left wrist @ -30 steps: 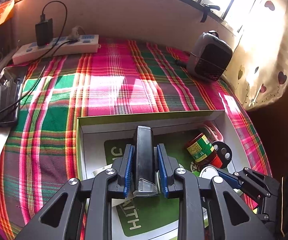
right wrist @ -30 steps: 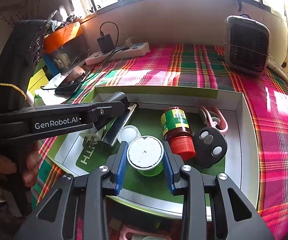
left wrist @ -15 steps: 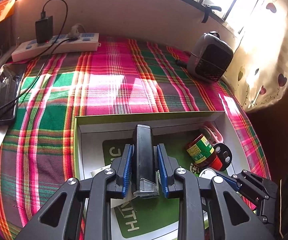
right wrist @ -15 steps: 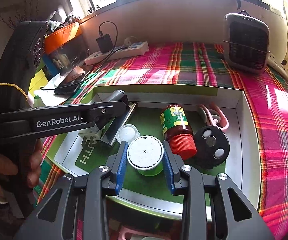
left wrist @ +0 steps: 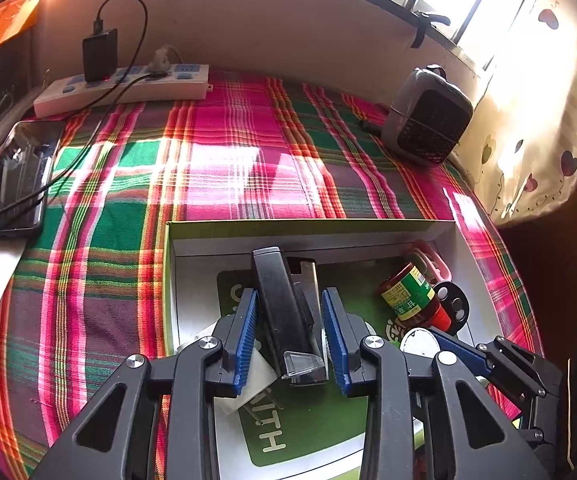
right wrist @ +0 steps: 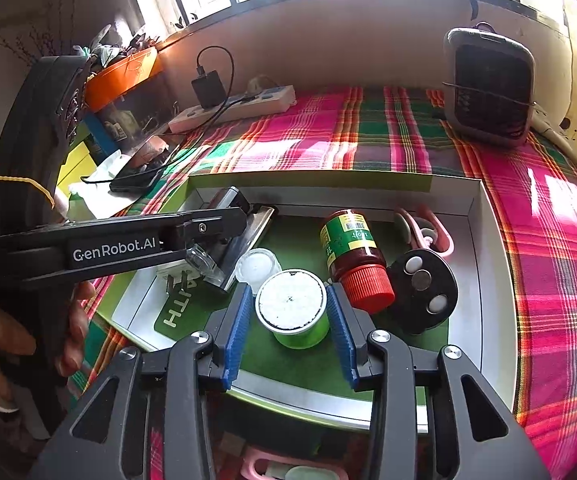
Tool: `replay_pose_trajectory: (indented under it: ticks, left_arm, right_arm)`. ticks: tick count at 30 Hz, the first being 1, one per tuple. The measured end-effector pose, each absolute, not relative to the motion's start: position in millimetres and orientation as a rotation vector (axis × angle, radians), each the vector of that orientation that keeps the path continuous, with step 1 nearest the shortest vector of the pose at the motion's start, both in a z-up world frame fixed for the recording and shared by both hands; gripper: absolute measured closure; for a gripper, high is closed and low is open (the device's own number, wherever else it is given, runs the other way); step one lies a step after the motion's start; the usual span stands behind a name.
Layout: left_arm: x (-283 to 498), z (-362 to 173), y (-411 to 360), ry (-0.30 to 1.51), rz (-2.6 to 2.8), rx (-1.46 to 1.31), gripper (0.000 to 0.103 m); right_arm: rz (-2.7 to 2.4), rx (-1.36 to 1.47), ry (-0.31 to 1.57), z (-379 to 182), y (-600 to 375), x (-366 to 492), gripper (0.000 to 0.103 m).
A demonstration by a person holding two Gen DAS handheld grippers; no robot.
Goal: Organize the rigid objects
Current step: 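Open both grippers releasing the stapler and white container in the tray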
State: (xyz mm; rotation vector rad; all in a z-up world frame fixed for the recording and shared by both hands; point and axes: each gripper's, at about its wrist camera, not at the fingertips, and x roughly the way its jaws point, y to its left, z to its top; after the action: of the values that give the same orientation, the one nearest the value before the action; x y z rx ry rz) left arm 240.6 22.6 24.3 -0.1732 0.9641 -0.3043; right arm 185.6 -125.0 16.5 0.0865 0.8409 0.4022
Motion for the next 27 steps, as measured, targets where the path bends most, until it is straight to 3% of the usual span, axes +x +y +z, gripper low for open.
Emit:
replay_pose_trajectory:
  ticks: [6,9,14,27]
  left_arm:
    - [230.0,31.9,21.2,0.935,-0.298,-0.152,0.069]
    - [222.0,36.3,19.3,0.926,-0.3,-0.142,0.062]
    - [207.4,44.4,18.7,0.901,-0.297,-0.127,0.061]
    - [150.3,66.0,30.1,0.81,-0.251,-0.116,0.061]
  right_arm:
    - [0.399,0.087,0.826,20.3,-125.6,180.0,0.06]
    - [0.389,0.089,0.82,22.3,-126.6,175.4,0.06]
    - [0.377,0.092,0.812,25.0,-129.6,166.3,0.05]
    - [0.338,0.121,0.775,38.2,-155.3,130.6,0.049]
